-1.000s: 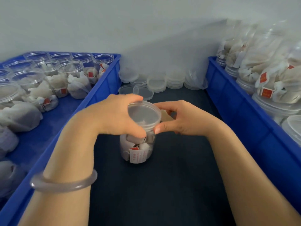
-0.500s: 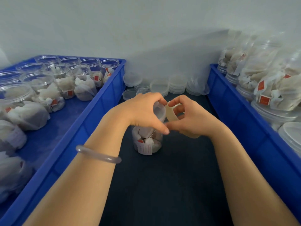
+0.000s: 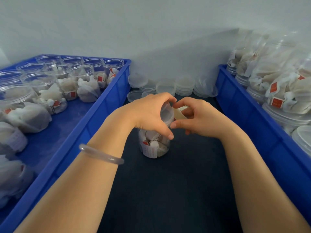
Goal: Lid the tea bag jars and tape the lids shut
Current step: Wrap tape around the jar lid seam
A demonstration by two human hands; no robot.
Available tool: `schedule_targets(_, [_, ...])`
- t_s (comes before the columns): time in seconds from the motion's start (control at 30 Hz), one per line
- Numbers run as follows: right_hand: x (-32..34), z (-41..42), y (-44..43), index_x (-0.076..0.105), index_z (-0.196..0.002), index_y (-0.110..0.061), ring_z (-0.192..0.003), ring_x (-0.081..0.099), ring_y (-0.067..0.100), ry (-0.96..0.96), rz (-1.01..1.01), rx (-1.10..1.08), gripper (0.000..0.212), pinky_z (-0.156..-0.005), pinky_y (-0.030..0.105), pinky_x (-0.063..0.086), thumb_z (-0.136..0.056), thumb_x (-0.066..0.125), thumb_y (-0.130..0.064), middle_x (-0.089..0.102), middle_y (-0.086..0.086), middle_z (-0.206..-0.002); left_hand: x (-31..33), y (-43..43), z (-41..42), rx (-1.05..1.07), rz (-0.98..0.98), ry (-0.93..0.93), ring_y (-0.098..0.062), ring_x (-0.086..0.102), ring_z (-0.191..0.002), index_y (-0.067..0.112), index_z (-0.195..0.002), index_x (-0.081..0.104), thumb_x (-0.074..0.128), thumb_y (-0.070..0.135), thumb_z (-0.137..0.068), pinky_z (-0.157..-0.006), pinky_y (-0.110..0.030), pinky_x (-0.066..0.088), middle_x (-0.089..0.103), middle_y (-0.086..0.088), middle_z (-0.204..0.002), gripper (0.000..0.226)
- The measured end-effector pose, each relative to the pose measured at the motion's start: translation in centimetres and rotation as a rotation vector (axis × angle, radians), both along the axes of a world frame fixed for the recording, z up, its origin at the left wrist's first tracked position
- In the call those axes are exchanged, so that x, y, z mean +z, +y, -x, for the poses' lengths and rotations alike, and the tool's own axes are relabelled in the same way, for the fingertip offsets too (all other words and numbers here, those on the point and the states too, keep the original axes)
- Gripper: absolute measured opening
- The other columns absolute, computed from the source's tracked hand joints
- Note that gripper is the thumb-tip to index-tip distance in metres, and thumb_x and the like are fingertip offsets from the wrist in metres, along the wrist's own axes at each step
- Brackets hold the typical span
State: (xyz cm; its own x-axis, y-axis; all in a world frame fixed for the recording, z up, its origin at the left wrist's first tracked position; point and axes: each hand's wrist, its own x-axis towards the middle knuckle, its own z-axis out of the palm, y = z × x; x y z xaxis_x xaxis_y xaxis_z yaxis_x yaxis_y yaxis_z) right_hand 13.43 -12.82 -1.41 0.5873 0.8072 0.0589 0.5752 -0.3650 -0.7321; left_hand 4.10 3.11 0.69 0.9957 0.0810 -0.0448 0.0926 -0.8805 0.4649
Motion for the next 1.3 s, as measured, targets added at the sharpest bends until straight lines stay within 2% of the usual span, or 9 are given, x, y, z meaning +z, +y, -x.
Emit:
schedule_targets(0.13, [-0.1, 0.0, 0.4, 0.051, -0.113, -0.035, -0.049, 0.062, 0.010, 0.017, 0.033, -0.046, 0.057, -0.049, 0.016, 0.049, -0.065, 0.079, -0.044, 0.058, -0.009, -0.095, 0.5, -0.6, -0.7, 0.012, -0.125, 0.082, -0.017, 0.035, -0.130, 0.038, -0.145, 0.023, 0.081, 0.036, -0.064, -0.107, -0.042, 0.034, 0.037, 0.010, -0.143, 0.100])
schedule_targets(0.3, [0.4, 0.2, -0.3, 0.047, -0.126, -0.031, -0.082, 0.062, 0.008, -0.030, 0.180, 0.000, 0.064, -0.073, 0.028, 0.055, -0.071, 0.079, -0.026, 0.059, -0.009, -0.098, -0.3, -3.2, -2.0, 0.209, -0.275, 0.016, -0.023, 0.040, -0.117, 0.029, -0.117, 0.050, 0.070, 0.031, -0.067, -0.085, -0.043, 0.028, 0.041, 0.006, -0.107, 0.054])
schedule_targets(0.5, [-1.2, 2.9, 1.5, 0.033, -0.107, -0.009, -0.074, 0.058, 0.024, -0.319, 0.284, -0.204, 0.028, -0.054, 0.035, 0.043, -0.090, 0.056, -0.014, 0.052, 0.005, -0.080, -0.8, -2.9, -2.6, 0.345, -0.114, -0.161, -0.018, 0.051, -0.100, 0.029, -0.089, 0.066, 0.059, 0.027, -0.073, -0.079, -0.037, 0.022, 0.063, 0.007, -0.099, 0.017])
schedule_targets(0.67, [0.2, 5.3, 0.5, 0.031, -0.095, -0.010, -0.063, 0.047, 0.021, -0.541, 0.441, -0.349, 0.015, -0.044, 0.026, 0.029, -0.094, 0.045, -0.012, 0.038, 0.002, -0.068, -0.9, -3.1, -4.3, 0.381, -0.127, -0.165, -0.018, 0.051, -0.089, 0.027, -0.090, 0.073, 0.065, 0.028, -0.068, -0.080, -0.042, 0.023, 0.068, 0.007, -0.093, 0.023])
schedule_targets(0.83, [-1.4, 7.8, -1.3, 0.034, -0.091, -0.014, -0.047, 0.041, 0.010, -0.597, 0.449, -0.316, 0.022, -0.039, 0.025, 0.024, -0.093, 0.053, -0.026, 0.041, -0.004, -0.060, -0.5, -1.7, -5.7, 0.465, -0.176, -0.090, -0.024, 0.051, -0.108, 0.025, -0.095, 0.068, 0.072, 0.032, -0.071, -0.084, -0.043, 0.028, 0.065, 0.002, -0.100, 0.025])
schedule_targets(1.07, [-6.7, 3.1, 0.4, 0.043, -0.121, -0.010, -0.089, 0.062, 0.024, -0.485, 0.569, -0.309, 0.048, -0.070, 0.036, 0.048, -0.097, 0.040, -0.052, 0.061, 0.006, -0.105, 0.1, -1.0, -5.0, 0.300, -0.212, 0.037, -0.026, 0.038, -0.128, 0.032, -0.123, 0.055, 0.079, 0.062, -0.057, -0.105, -0.055, 0.023, 0.057, 0.004, -0.125, 0.077])
schedule_targets(1.17, [-8.2, 2.4, 0.3, 0.046, -0.123, -0.015, -0.108, 0.054, 0.025, -0.649, 0.558, -0.325, 0.050, -0.087, 0.038, 0.046, -0.095, 0.040, -0.056, 0.056, 0.008, -0.120, -0.1, -0.8, -3.8, 0.288, -0.025, -0.360, -0.024, 0.026, -0.140, 0.029, -0.131, 0.051, 0.067, 0.067, -0.068, -0.113, -0.061, 0.011, 0.047, 0.004, -0.139, 0.076])
schedule_targets(1.23, [-8.7, 1.8, 0.2, 0.048, -0.124, -0.017, -0.113, 0.048, 0.025, -0.662, 0.561, -0.323, 0.060, -0.095, 0.037, 0.041, -0.090, 0.039, -0.065, 0.052, 0.007, -0.122, -1.8, 0.0, -1.9, 0.399, 0.179, -0.827, -0.013, 0.039, -0.132, 0.025, -0.128, 0.056, 0.054, 0.055, -0.084, -0.111, -0.047, 0.029, 0.053, 0.012, -0.130, 0.053])
schedule_targets(1.3, [-8.5, 1.4, 0.2, 0.048, -0.131, -0.017, -0.118, 0.042, 0.022, -0.552, 0.406, -0.297, 0.073, -0.099, 0.036, 0.038, -0.082, 0.045, -0.071, 0.049, 0.004, -0.126, -4.6, 0.5, -0.1, 0.546, 0.464, -0.929, 0.001, 0.039, -0.125, 0.026, -0.135, 0.049, 0.047, 0.052, -0.090, -0.104, -0.025, 0.035, 0.047, 0.020, -0.130, 0.052])
